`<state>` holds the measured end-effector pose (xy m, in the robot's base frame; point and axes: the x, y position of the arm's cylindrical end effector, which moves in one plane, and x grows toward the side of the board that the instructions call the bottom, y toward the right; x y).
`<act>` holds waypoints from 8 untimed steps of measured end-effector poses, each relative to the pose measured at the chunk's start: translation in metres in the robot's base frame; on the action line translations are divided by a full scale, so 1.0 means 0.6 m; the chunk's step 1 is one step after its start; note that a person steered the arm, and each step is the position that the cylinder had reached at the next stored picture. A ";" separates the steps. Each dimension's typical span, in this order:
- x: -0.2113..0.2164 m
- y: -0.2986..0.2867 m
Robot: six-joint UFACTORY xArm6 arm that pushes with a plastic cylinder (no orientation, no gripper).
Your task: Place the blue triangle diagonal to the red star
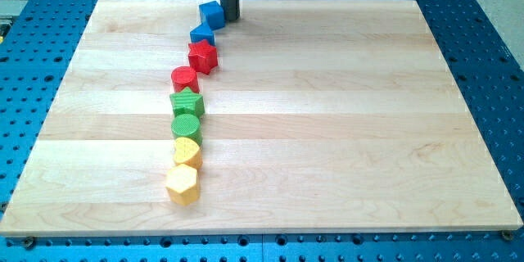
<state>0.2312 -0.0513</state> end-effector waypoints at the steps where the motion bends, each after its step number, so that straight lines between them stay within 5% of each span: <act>1: 0.000 0.000; 3: 0.048 0.040; 4: 0.162 0.007; 8: 0.128 -0.116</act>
<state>0.3079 -0.1209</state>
